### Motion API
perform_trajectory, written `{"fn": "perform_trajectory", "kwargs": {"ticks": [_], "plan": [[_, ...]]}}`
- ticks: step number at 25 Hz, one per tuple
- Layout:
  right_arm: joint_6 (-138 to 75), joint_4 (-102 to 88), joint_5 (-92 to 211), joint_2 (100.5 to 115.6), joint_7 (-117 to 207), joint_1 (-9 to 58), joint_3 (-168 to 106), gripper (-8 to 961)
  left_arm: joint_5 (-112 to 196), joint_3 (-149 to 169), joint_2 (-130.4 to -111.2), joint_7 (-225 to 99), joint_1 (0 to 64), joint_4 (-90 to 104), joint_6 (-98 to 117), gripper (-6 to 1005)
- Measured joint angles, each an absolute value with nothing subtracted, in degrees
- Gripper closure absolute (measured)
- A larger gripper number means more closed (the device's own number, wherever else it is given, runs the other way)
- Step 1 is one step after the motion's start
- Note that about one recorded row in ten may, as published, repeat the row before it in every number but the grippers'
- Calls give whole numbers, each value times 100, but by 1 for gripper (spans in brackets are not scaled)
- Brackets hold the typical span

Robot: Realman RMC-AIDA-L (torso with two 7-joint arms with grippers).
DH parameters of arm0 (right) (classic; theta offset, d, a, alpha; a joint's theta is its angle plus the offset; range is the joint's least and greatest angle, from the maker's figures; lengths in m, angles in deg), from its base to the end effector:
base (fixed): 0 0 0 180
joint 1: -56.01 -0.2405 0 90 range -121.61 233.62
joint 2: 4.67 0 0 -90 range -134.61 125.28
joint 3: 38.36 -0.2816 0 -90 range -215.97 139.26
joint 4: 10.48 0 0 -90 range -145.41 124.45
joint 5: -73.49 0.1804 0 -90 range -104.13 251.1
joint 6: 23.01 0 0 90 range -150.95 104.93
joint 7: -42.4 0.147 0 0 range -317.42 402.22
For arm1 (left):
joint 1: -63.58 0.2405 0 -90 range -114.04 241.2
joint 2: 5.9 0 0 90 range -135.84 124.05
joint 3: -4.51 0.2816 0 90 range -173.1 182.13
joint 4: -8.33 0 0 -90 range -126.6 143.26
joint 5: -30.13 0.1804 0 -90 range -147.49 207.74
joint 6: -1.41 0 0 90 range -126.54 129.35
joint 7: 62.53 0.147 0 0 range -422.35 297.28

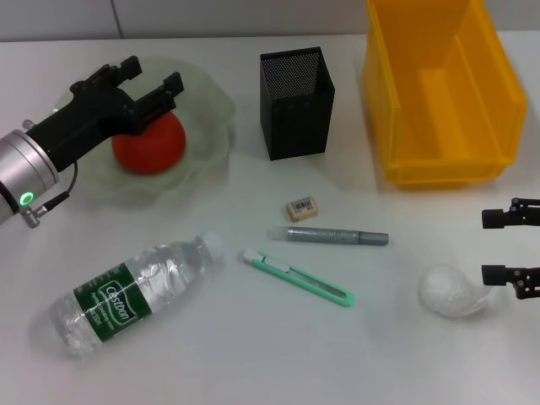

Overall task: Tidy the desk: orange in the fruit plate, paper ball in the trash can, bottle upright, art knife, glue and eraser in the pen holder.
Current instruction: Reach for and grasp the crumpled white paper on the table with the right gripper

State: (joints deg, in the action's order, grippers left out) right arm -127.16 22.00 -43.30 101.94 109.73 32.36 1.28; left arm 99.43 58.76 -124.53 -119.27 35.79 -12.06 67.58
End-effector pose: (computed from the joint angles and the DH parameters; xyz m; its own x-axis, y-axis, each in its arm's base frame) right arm 0.3226 0.2645 0.0548 0.8717 -0.2663 -0.4113 -0.3326 -0.9380 -0.0976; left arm -0.2861 0.3513 -0.0181 0.6261 0.1913 0.7559 0.6815 -0.6054 -0.4113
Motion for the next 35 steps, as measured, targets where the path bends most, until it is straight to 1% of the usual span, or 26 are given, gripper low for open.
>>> {"fn": "perform_trajectory", "kwargs": {"ticks": [6,8,11,12,13,17,18,28,35], "plan": [[-12717,2205,-4332,10194,10973,3236,128,127,9982,6160,-12378,-12017,3652,-1250,7490,211],[-12716,2205,-4332,10194,10972,3236,128,127,9982,6422,-12283,-12235,3694,-1309,7858,211],[-12713,2205,-4332,10194,10969,3236,128,128,10043,6879,-12047,-12520,3734,-1343,8511,211],[-12713,2205,-4332,10194,10969,3236,128,128,10043,6879,-12047,-12520,3734,-1343,8511,211],[-12708,2205,-4332,10194,10946,3237,128,128,10279,6925,-11987,-12648,3746,-1401,8749,211],[-12706,2204,-4332,10194,10926,3237,128,128,10581,6908,-11950,-12826,3752,-1501,8941,211],[-12705,2204,-4332,10195,10925,3237,128,128,11148,6893,-11907,-13086,3765,-1744,9319,211],[-12703,2201,-4332,10202,10916,3240,137,127,12283,6903,-11948,-13094,3786,-2199,10242,211],[-12705,2176,-4332,10226,10915,3246,174,127,12804,6885,-11948,-13076,3814,-2374,10293,211]]}}
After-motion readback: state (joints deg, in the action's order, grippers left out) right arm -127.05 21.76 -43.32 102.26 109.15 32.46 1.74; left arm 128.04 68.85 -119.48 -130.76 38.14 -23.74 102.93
